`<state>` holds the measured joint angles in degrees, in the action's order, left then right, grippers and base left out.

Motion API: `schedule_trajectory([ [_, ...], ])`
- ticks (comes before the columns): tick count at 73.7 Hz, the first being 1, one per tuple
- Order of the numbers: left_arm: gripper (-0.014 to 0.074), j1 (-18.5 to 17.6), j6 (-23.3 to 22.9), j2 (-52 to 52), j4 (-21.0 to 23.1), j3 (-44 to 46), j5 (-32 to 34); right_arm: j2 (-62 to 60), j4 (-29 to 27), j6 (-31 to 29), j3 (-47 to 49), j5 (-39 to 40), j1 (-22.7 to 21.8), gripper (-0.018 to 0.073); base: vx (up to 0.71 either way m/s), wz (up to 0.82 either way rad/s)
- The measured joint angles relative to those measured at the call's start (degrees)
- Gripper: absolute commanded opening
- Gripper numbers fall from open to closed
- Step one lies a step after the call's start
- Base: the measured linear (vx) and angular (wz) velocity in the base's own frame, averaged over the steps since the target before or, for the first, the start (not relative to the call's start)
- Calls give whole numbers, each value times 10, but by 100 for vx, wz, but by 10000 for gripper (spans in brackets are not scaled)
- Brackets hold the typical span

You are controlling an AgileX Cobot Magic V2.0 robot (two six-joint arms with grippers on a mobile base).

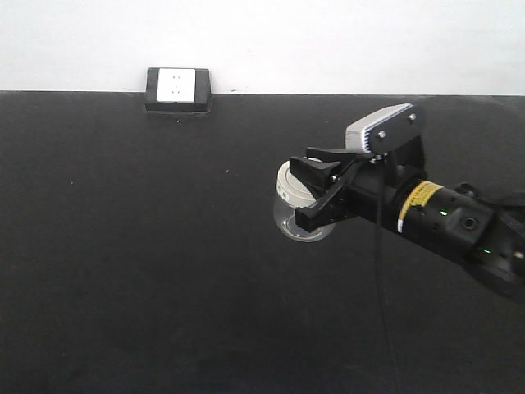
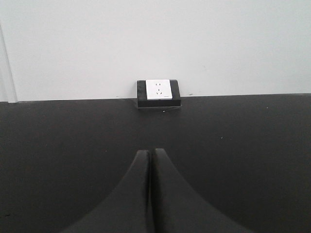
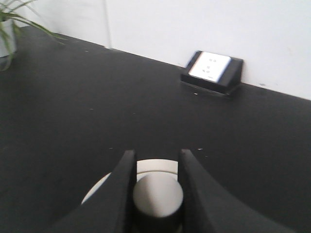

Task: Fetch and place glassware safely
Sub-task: 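Extend the right arm and lower the jar onto the bench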

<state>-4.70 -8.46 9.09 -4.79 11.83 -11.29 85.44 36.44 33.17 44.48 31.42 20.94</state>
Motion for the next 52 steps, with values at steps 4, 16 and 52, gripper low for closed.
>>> schedule_trajectory([
  [4, -7, 0, 0, 0, 0, 0, 0, 28, -42, -38, 2, 10, 0, -1, 0, 0],
  [16, -7, 0, 0, 0, 0, 0, 0, 99, -138, -93, 3, 67, 0, -1, 0, 0],
  [52, -7, 0, 0, 0, 0, 0, 0, 246, -160, -122, 47, 171, 0, -1, 0, 0],
])
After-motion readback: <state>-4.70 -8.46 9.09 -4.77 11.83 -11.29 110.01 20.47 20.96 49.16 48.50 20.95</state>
